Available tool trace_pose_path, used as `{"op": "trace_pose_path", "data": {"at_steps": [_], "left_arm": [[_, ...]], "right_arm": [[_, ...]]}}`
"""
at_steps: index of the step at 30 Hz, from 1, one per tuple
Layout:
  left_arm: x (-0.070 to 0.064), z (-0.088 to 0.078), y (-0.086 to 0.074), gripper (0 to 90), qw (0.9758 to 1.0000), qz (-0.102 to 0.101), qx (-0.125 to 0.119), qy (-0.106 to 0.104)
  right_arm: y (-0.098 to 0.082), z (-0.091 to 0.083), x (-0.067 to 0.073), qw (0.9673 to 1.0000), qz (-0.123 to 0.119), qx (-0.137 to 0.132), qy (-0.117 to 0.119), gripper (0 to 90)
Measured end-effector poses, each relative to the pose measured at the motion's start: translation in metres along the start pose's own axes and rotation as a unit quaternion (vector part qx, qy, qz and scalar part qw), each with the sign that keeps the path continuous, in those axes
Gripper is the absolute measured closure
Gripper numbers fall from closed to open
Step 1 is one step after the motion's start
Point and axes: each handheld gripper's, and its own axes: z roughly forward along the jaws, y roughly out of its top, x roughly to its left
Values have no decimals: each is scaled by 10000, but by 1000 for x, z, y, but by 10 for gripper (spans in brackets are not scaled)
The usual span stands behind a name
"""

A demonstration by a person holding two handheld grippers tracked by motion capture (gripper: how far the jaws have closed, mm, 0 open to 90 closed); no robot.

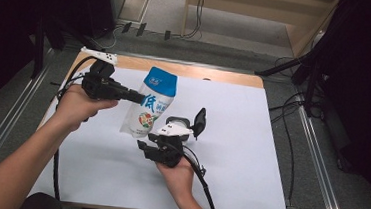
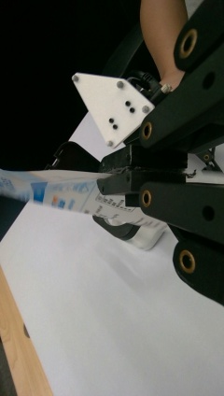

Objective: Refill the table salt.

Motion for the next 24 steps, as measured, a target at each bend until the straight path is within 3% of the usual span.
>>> {"op": "trace_pose_path", "data": {"at_steps": [4, 7, 14, 24], "left_arm": [[12, -7, 0, 900, 9996, -99, 7, 276], [19, -9, -2, 900, 9991, -124, 35, 399], [36, -4, -7, 900, 9971, -132, 238, 712], [66, 8, -5, 900, 9959, -355, 148, 822]], "right_arm": [[2, -12, -5, 9998, 26, 68, 182, 543], [2, -18, -8, 9998, 3, 67, 192, 541], [-2, -41, -17, 9994, -2, 80, 324, 536], [-8, -69, -36, 9996, -157, 56, 243, 540]]}}
